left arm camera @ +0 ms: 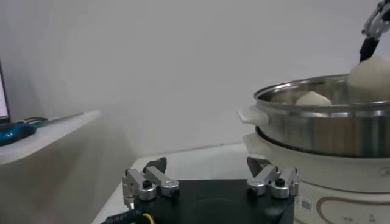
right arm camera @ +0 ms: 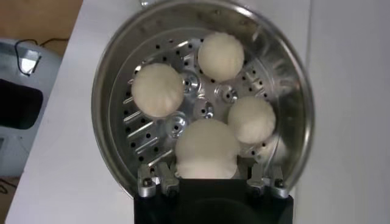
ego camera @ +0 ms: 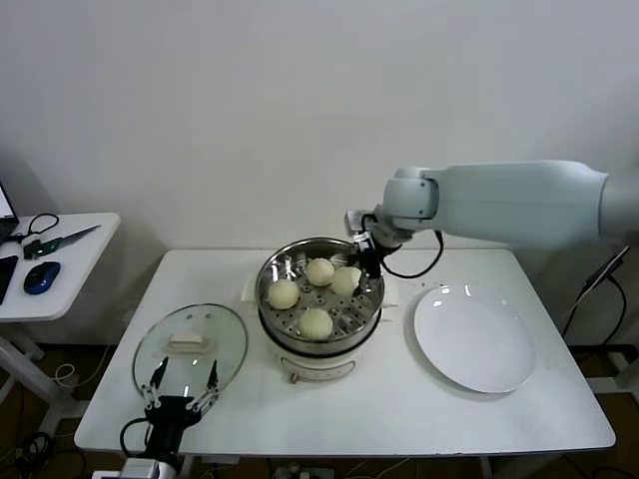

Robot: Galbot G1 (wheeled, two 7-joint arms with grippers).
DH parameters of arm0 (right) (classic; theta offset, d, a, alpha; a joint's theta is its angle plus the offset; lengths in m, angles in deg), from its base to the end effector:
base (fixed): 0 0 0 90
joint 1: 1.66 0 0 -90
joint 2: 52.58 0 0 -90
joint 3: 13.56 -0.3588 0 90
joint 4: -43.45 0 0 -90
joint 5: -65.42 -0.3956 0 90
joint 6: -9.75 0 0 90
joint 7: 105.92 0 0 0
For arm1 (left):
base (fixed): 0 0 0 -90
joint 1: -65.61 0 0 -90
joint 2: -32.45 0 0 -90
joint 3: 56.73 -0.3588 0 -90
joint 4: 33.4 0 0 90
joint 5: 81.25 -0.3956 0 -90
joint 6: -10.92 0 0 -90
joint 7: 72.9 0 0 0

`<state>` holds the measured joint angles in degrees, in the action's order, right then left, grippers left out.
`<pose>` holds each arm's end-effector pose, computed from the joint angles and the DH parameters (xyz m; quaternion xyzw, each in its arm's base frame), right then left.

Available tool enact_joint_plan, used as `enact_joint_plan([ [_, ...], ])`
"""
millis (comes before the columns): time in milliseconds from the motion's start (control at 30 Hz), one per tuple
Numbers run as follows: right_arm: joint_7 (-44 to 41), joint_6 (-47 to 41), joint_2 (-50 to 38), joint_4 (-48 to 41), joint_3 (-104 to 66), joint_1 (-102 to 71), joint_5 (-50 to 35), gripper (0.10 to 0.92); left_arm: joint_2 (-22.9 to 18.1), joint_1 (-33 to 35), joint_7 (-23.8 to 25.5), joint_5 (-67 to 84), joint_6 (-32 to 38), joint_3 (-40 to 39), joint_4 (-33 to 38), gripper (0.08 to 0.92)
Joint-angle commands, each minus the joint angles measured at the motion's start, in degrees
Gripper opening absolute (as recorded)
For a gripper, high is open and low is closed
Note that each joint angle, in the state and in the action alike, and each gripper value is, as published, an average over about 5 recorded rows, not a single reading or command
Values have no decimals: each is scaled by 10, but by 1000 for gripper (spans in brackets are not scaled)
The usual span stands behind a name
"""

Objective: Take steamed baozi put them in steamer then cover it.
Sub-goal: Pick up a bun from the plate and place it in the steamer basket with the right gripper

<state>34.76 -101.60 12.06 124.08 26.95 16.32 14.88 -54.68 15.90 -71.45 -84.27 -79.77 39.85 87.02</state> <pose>0.5629 0.0869 -0.0839 0.5332 -0.5617 0.5370 0.3344 0.1574 0.0470 -0.3384 0.0180 -0.9925 -0.0784 0.0922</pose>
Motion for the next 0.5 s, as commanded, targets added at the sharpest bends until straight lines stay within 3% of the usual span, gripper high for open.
enact_joint_plan([
  [33,55,-29,23,-7,-2,-69,14,670,0,-1,0,1,0,0,0,823],
  [333,59,-28,16,-11,-7,-68,17,675,1,0,0,0,0,0,1,823],
  [500,49,-17,13,-11,-15,-62,8,777,1,-1,0,0,0,-1,2,823],
])
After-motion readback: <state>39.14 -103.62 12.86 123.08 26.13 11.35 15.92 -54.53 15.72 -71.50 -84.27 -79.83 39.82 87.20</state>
